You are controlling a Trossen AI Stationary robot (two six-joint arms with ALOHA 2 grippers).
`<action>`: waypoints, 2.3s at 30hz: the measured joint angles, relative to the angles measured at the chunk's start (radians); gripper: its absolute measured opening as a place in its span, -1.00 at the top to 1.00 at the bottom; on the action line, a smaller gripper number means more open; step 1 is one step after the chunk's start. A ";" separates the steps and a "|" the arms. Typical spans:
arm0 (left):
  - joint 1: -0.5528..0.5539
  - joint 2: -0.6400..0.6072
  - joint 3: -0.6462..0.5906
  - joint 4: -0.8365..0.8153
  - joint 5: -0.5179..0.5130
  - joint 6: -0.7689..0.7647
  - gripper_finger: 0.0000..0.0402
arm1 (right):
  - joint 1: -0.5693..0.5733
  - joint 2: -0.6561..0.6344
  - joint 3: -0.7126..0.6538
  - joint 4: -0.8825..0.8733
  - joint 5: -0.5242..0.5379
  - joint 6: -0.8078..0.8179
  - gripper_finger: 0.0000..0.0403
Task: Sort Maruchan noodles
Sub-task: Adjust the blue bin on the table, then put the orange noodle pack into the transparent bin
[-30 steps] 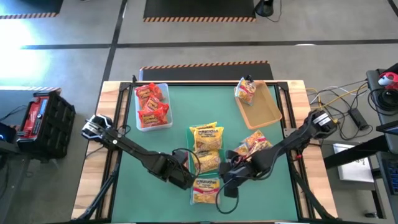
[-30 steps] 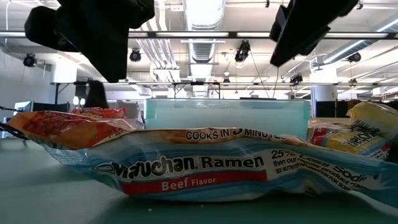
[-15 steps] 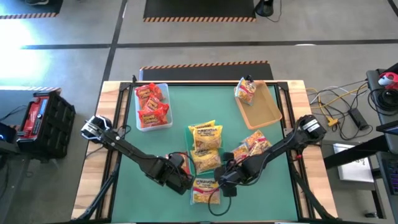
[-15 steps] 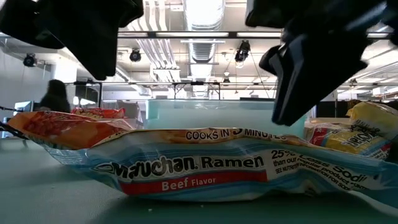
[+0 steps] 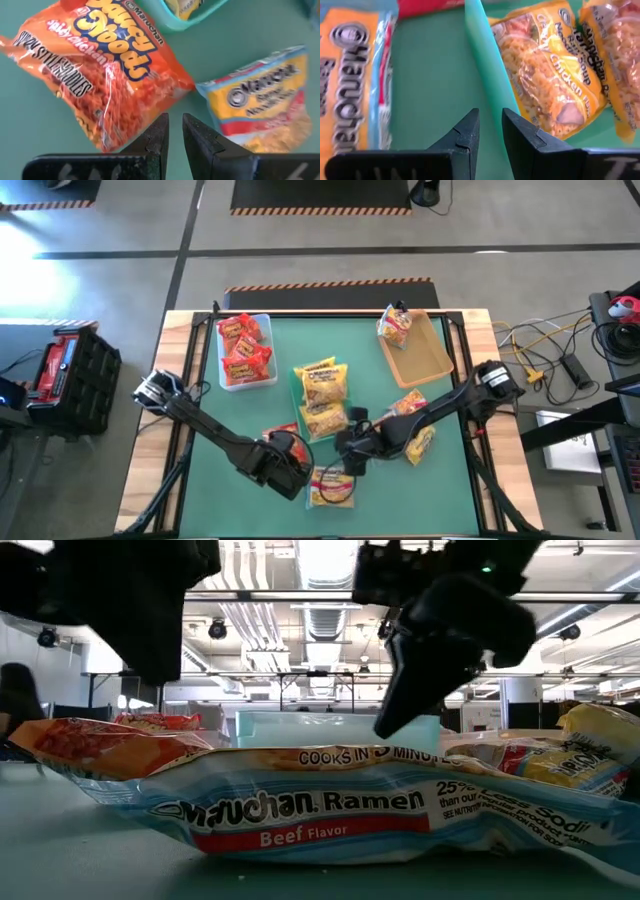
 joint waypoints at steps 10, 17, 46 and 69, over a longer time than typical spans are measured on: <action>0.000 0.064 0.000 -0.028 -0.018 0.013 0.81 | -0.090 -0.001 0.000 0.074 0.024 -0.113 0.64; 0.000 0.061 0.000 -0.139 -0.052 0.064 0.81 | -0.110 -0.023 0.019 0.065 -0.018 -0.039 0.64; -0.025 0.169 0.010 0.066 0.140 0.110 0.81 | -0.064 -0.058 0.052 0.072 -0.275 0.198 0.53; -0.067 0.163 0.027 0.007 0.033 -0.072 0.81 | -0.073 -0.055 -0.017 0.387 -0.290 0.360 0.09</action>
